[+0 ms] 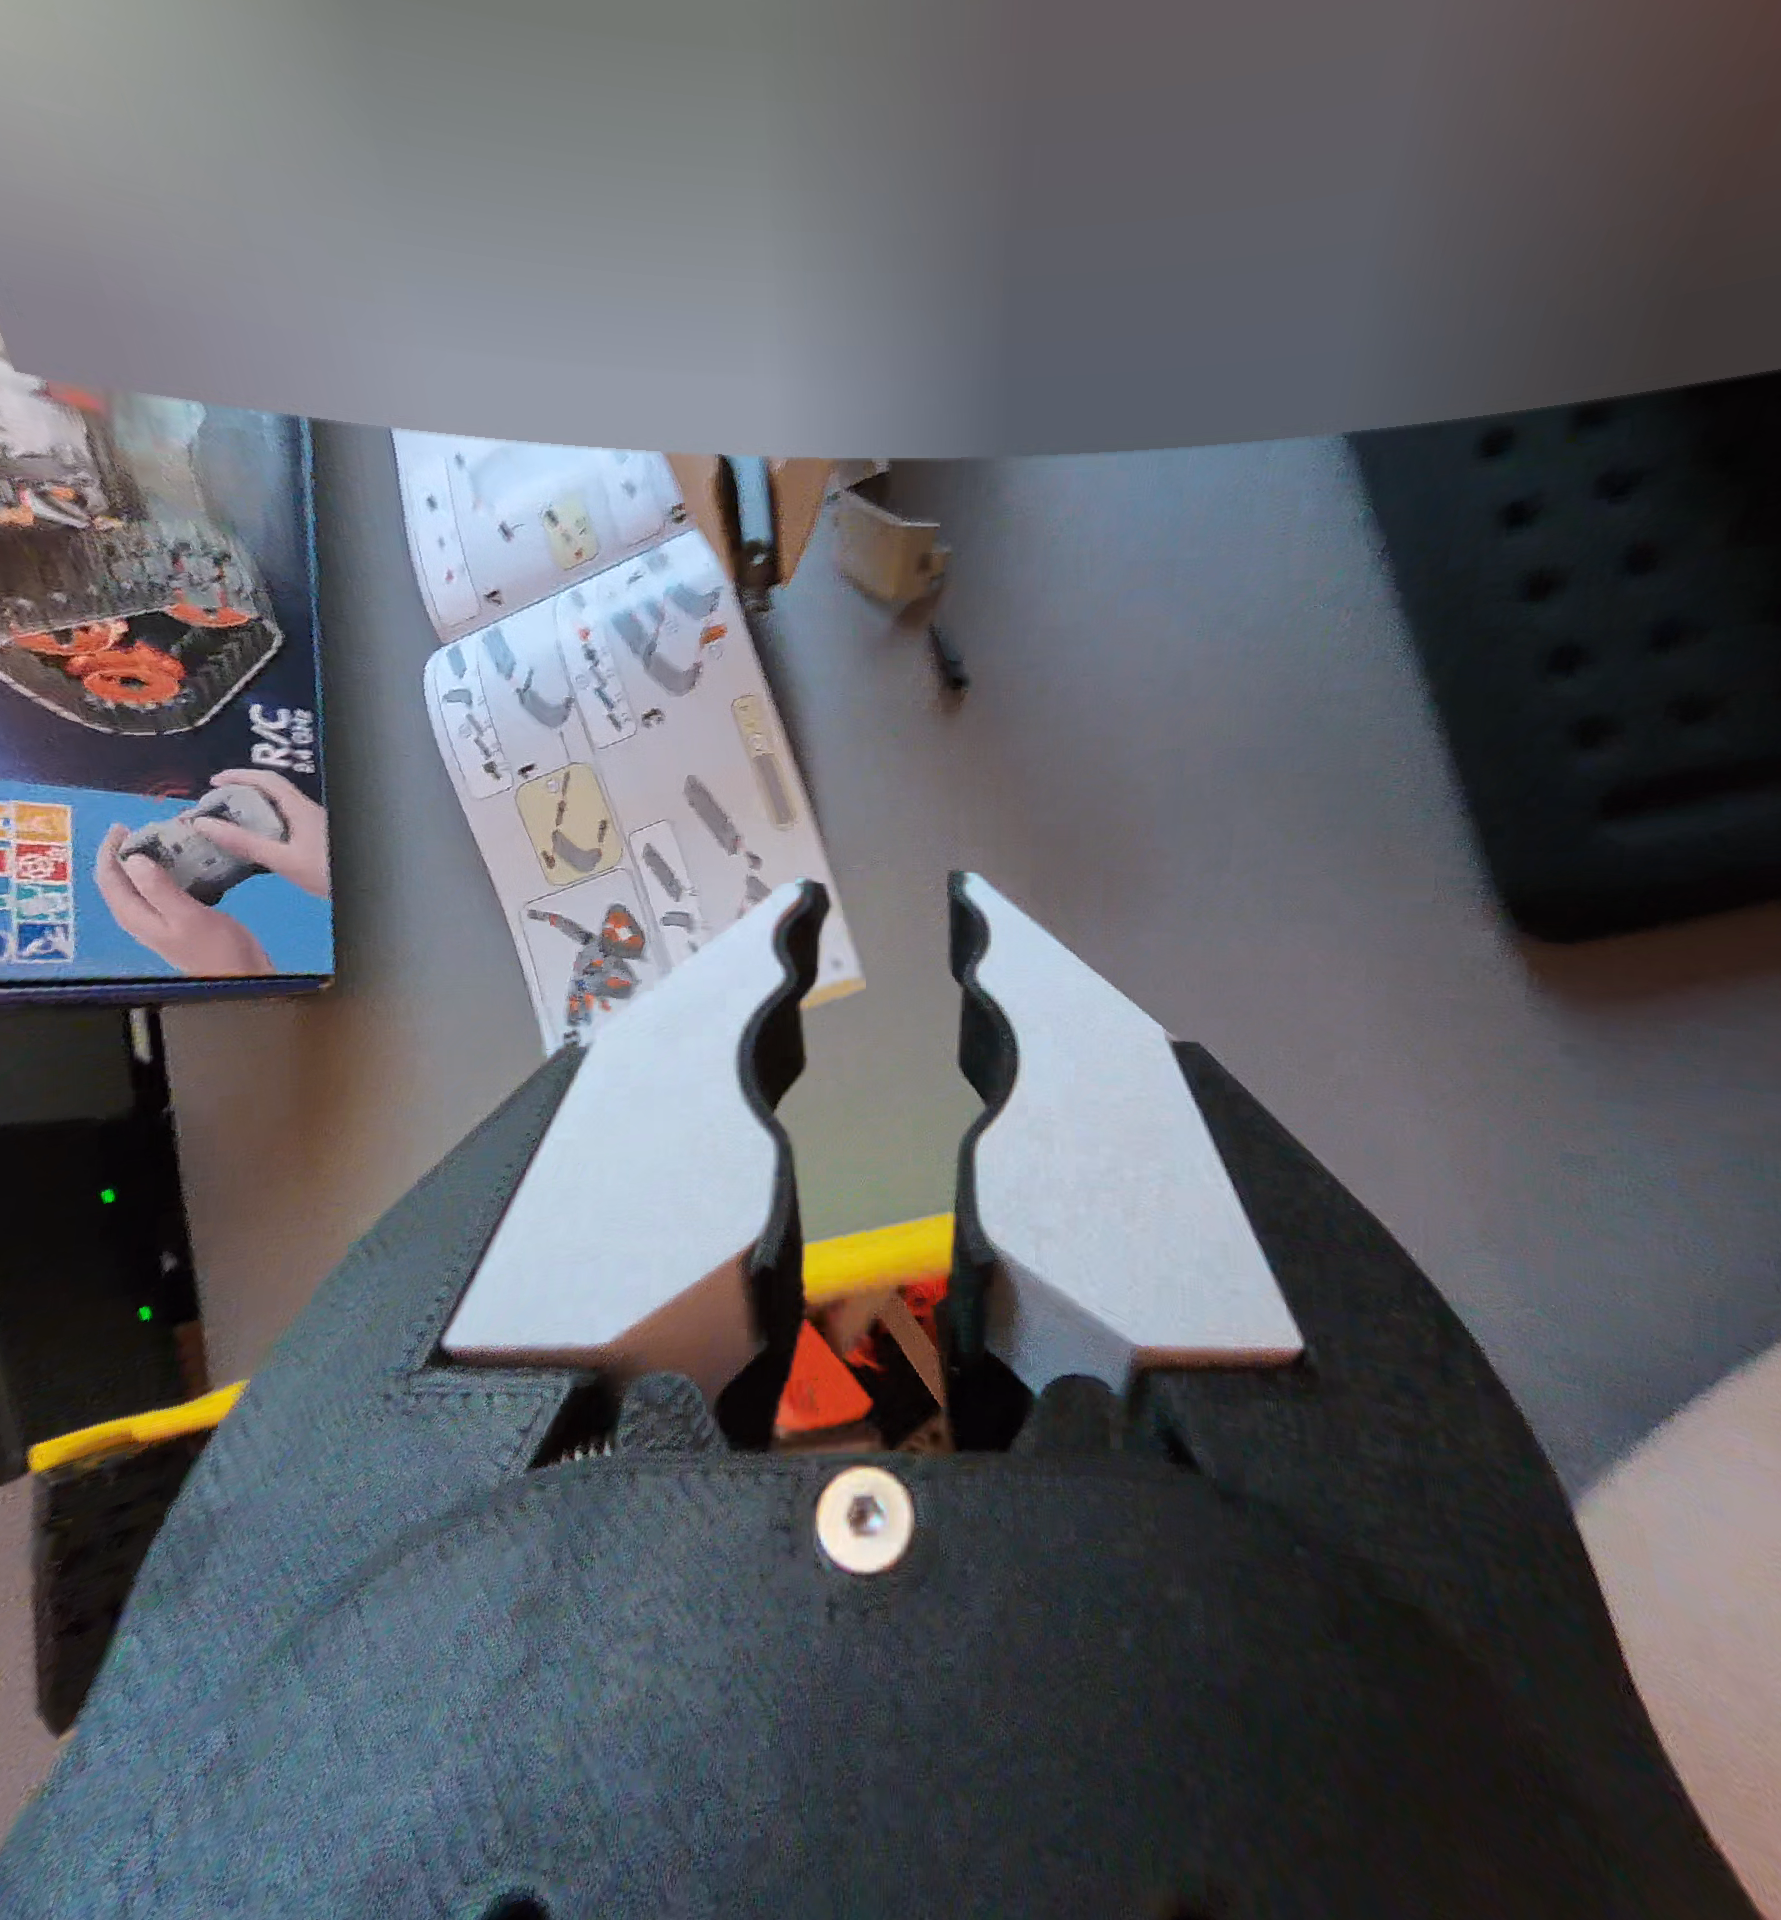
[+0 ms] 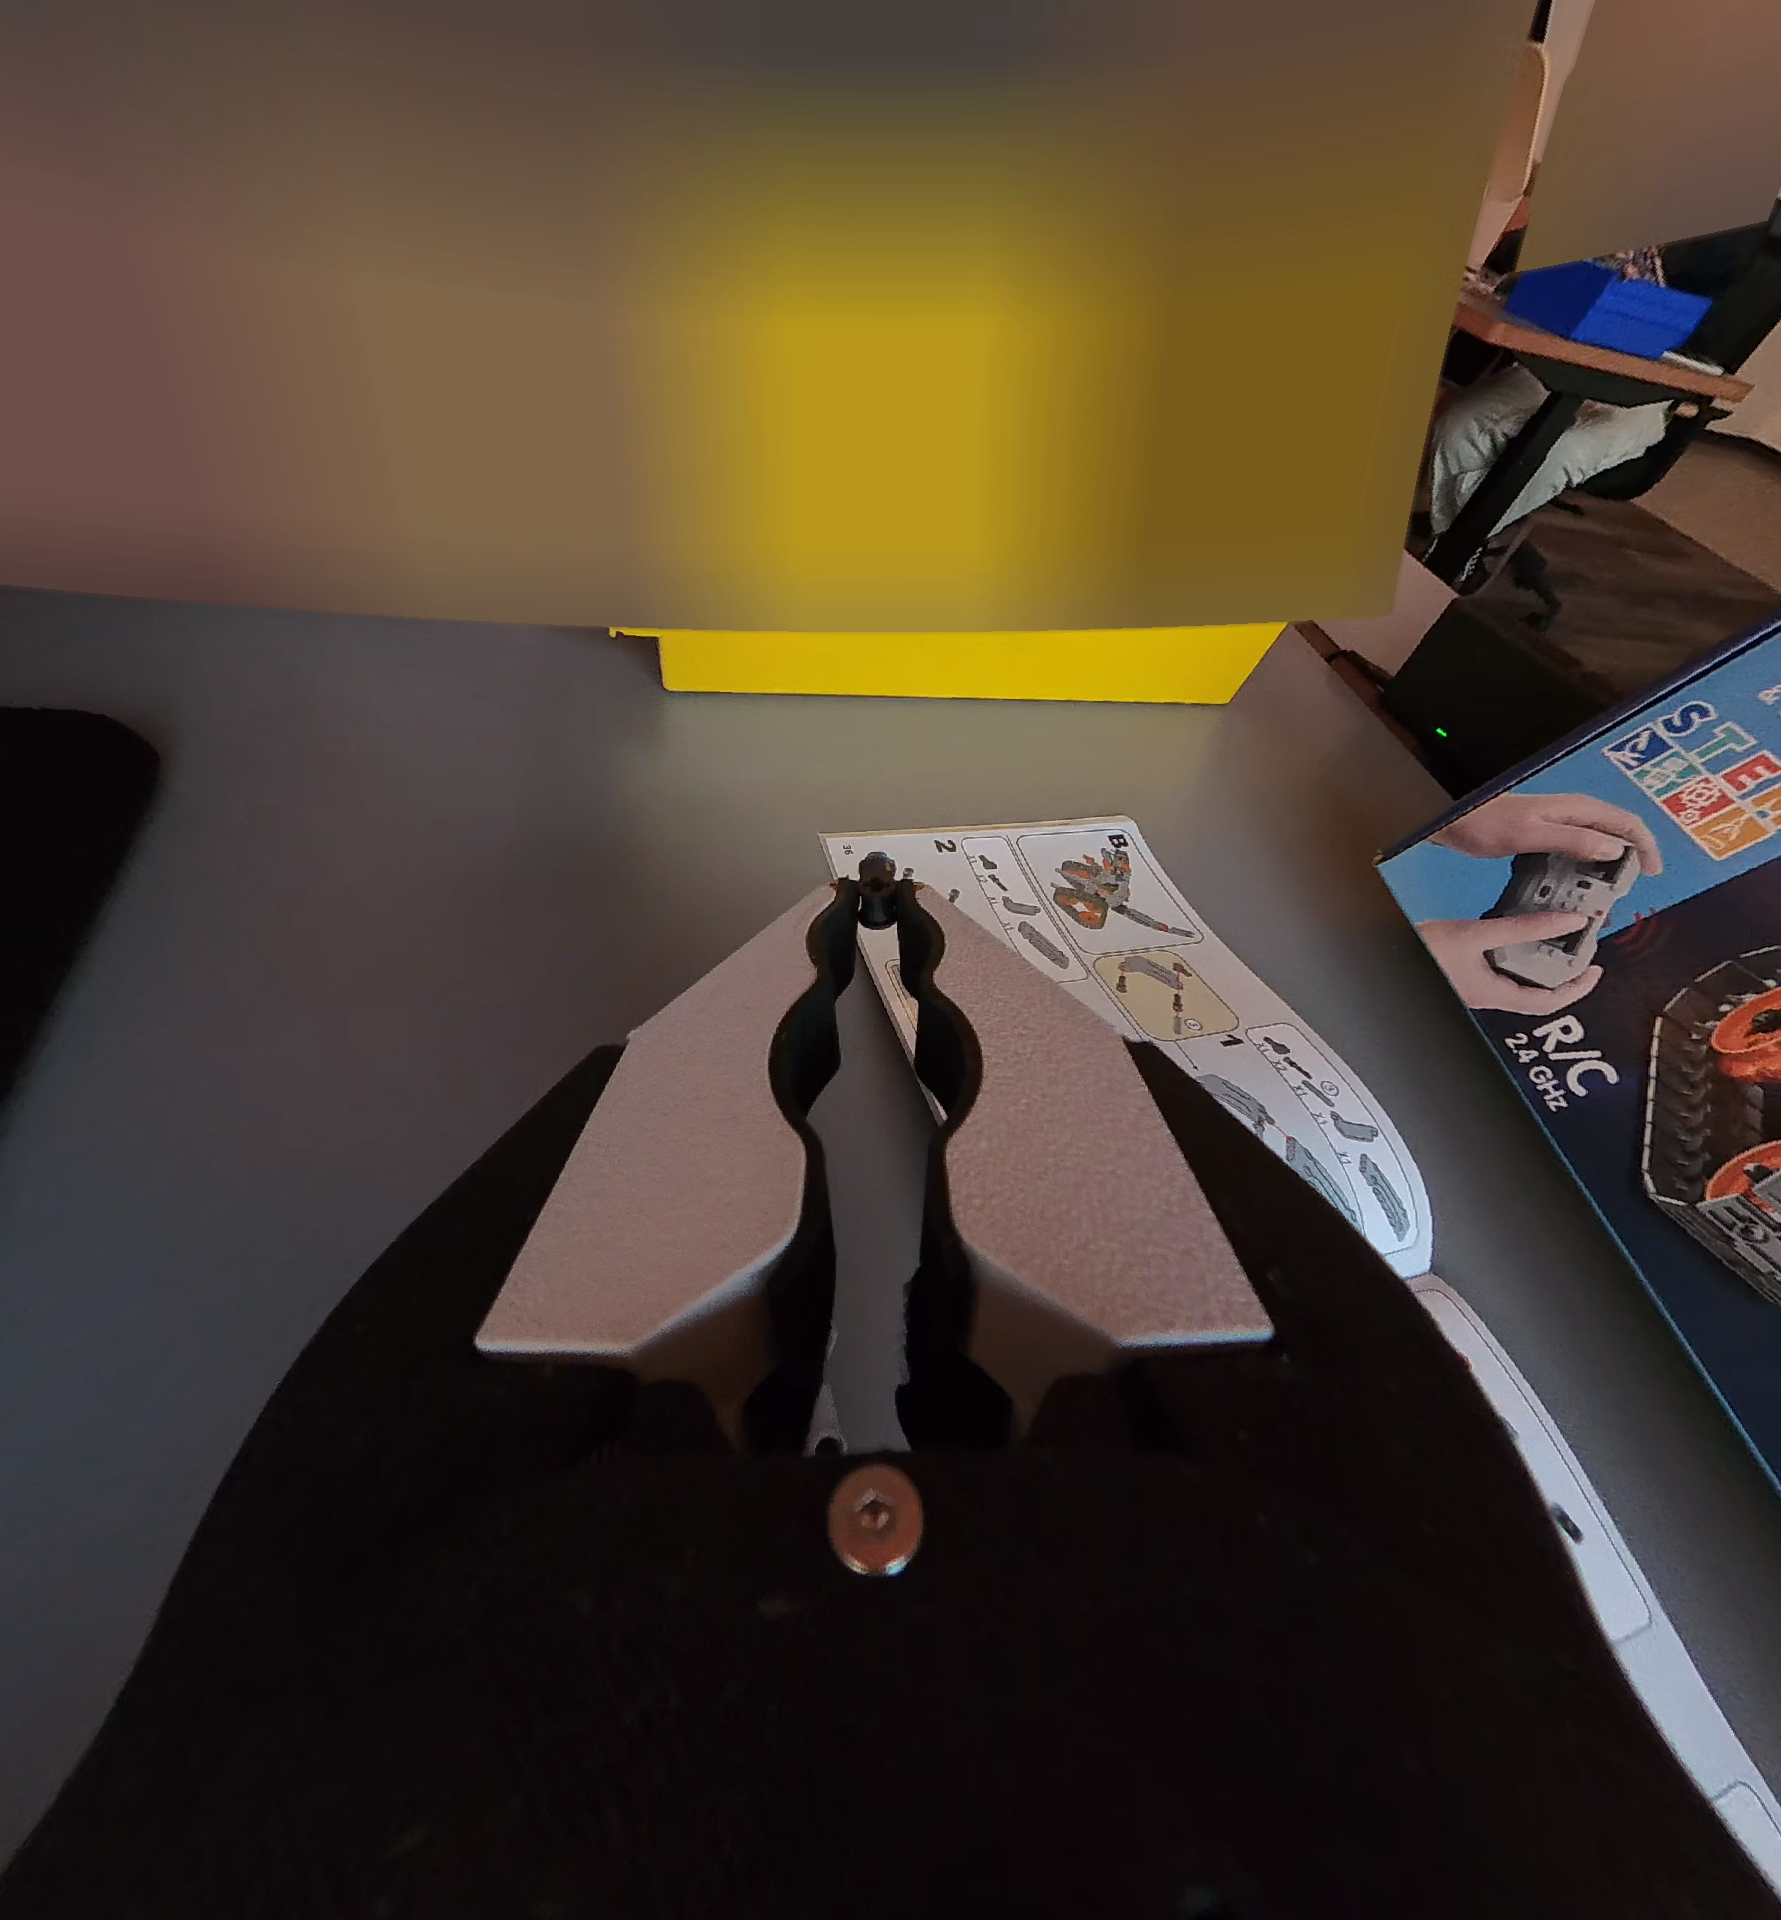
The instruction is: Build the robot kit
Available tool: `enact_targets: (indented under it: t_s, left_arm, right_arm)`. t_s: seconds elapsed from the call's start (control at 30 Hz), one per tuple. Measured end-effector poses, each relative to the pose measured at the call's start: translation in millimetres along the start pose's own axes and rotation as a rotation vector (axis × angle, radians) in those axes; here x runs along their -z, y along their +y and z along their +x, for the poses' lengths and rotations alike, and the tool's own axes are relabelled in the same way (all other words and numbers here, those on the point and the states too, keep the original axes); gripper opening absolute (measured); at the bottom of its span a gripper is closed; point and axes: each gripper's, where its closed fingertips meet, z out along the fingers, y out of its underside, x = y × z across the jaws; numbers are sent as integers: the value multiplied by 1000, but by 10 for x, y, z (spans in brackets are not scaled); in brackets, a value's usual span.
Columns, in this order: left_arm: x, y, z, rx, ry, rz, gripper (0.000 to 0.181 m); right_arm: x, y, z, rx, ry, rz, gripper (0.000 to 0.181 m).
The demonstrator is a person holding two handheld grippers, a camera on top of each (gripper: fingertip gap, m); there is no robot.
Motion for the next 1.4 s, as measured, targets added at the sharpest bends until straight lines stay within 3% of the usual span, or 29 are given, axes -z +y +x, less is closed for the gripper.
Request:
enact_targets:
  t_s: [0.13,0.27,0.33,0.47,0.9,1.0,1.1,1.23,1.33,1.4]
  left_arm:
    - [-408,-190,-288,0,-104,-13,34]
    - [-601,-419,-417,20,-146,78,23]
    - [-635,-475,-368,26,-108,120,15]
    - [-712,-448,-353,30,-97,95,21]
    - [-692,-549,-257,-17,-60,149,6]
    - [-661,-497,-259,-14,-57,125,6]
    - [-488,-319,-358,5,-107,62,6]
    - [263,140,-639,148,-315,-6,6]
    - [800,841,-586,366,-442,-213,6]
    - [948,1287,-401,477,-441,-370,6]
  right_arm:
    - [113,-126,11,-7,16,50,6]
    - [159,-215,7,-24,10,92,6]
    - [158,-222,4,-30,7,96,6]
    - [129,-230,-21,-34,-4,98,6]
    - [101,-244,-76,-27,-26,107,7]
    - [102,-289,-76,-38,-21,138,21]
    - [132,-309,-48,-58,-12,154,25]
    - [176,-274,-24,-92,-20,153,25]
    - [145,-193,-11,-74,-14,118,24]
    - [101,-153,-24,-63,-16,100,24]
